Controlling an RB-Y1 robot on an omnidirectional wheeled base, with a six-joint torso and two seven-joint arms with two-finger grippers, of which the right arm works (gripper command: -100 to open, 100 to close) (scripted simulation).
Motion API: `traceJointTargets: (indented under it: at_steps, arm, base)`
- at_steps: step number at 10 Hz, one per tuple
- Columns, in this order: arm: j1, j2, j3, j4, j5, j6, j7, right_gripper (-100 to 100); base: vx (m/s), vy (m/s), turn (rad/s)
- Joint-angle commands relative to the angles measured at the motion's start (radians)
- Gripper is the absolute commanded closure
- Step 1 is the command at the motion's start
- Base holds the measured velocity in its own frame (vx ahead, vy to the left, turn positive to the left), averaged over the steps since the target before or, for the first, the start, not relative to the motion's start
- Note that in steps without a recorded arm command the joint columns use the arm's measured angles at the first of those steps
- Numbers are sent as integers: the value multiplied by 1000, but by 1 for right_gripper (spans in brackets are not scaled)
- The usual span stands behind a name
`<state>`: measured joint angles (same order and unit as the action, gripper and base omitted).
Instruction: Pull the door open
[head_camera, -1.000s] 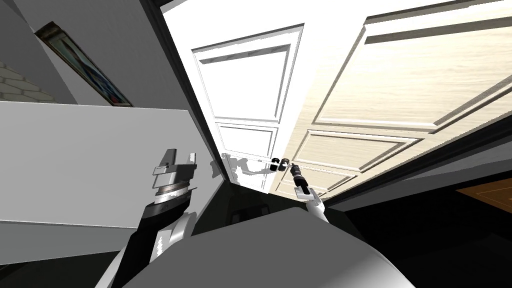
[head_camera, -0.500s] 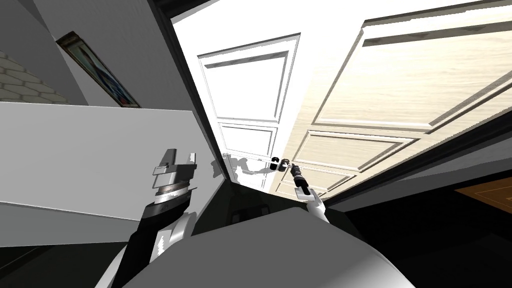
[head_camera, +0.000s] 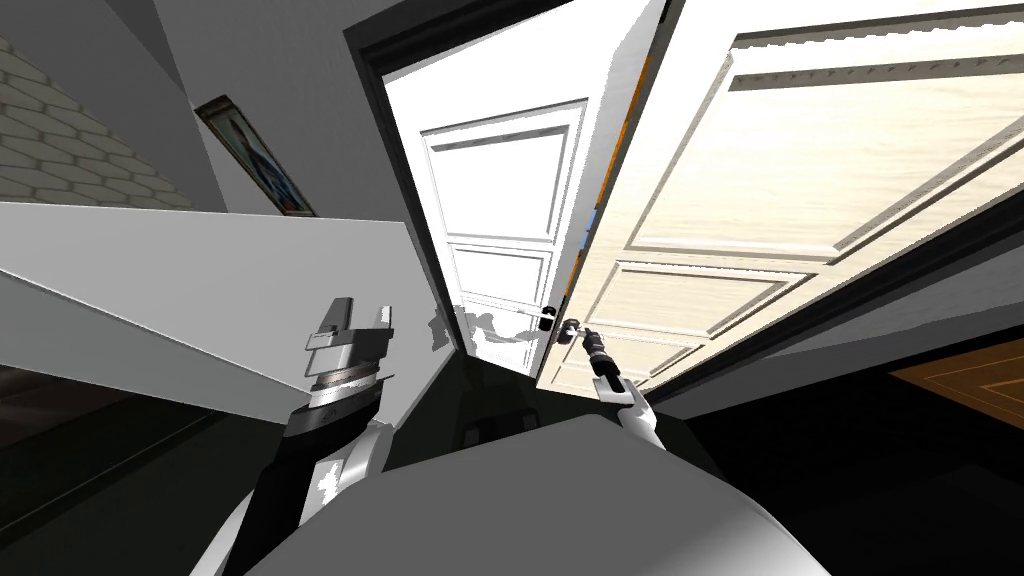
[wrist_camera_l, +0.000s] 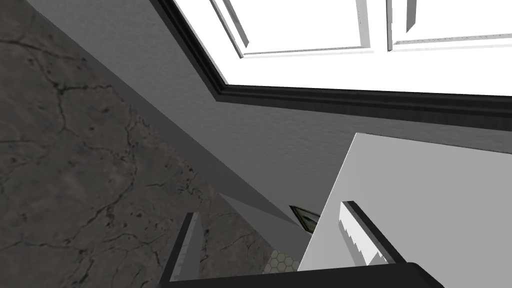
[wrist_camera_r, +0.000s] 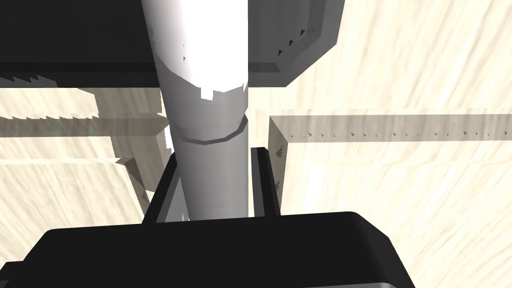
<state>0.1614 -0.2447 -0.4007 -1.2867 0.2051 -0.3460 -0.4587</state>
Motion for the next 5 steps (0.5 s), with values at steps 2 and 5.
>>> traceJointTargets:
  at_steps: [2,5]
  arm:
    - [13,-23,30,-3,-1,-11,-27,100]
    - [17,-42,82,-11,1,-31,-59,100]
  base:
    - [-216,-17,142]
    - [-252,-69,174]
